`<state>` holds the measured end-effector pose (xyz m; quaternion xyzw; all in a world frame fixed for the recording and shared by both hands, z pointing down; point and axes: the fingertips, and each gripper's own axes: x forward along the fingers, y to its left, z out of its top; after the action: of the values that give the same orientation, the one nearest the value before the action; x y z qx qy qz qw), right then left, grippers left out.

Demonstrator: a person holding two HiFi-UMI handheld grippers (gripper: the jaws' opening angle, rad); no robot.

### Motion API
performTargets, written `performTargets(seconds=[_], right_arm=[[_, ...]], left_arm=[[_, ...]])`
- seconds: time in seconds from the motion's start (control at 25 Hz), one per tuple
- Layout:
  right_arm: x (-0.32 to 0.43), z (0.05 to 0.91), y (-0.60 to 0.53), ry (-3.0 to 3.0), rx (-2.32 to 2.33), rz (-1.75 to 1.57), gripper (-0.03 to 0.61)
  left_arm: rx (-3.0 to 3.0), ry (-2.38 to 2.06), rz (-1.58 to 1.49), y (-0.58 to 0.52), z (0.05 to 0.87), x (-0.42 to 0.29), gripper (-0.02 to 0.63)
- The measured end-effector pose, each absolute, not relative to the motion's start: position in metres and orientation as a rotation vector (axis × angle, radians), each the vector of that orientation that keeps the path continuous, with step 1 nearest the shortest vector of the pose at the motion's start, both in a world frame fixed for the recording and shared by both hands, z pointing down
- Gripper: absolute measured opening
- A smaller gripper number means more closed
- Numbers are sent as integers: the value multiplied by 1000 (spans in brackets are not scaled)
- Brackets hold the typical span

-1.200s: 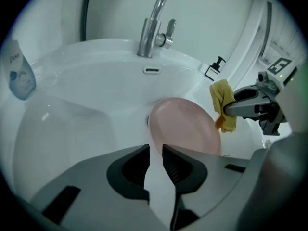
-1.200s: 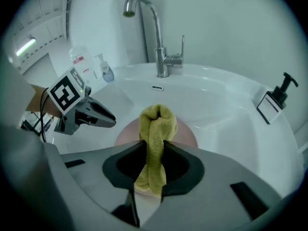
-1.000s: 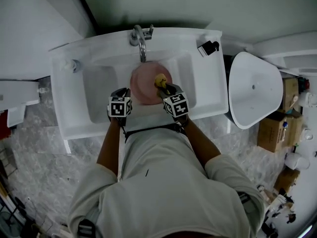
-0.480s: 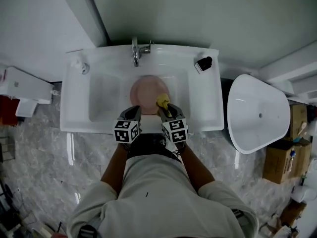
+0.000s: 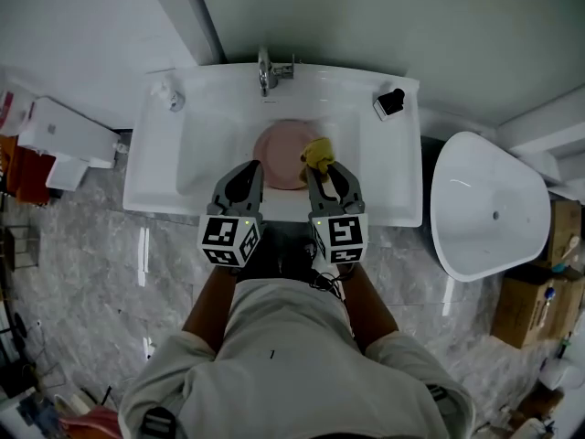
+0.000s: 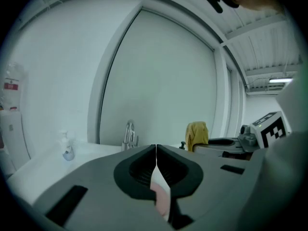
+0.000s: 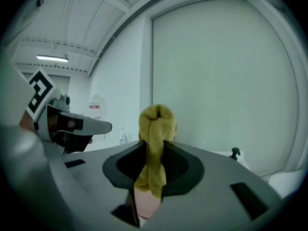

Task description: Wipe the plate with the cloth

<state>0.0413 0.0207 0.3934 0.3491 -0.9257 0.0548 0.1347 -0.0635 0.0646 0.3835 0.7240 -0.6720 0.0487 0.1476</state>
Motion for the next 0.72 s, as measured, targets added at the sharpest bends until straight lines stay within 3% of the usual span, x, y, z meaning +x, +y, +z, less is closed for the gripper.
performTargets(seconds=[0.72], right_arm=[[29, 276, 7, -2774, 1249, -65, 87]], left_arm=[[2279, -2071, 40, 60, 286, -113, 21]])
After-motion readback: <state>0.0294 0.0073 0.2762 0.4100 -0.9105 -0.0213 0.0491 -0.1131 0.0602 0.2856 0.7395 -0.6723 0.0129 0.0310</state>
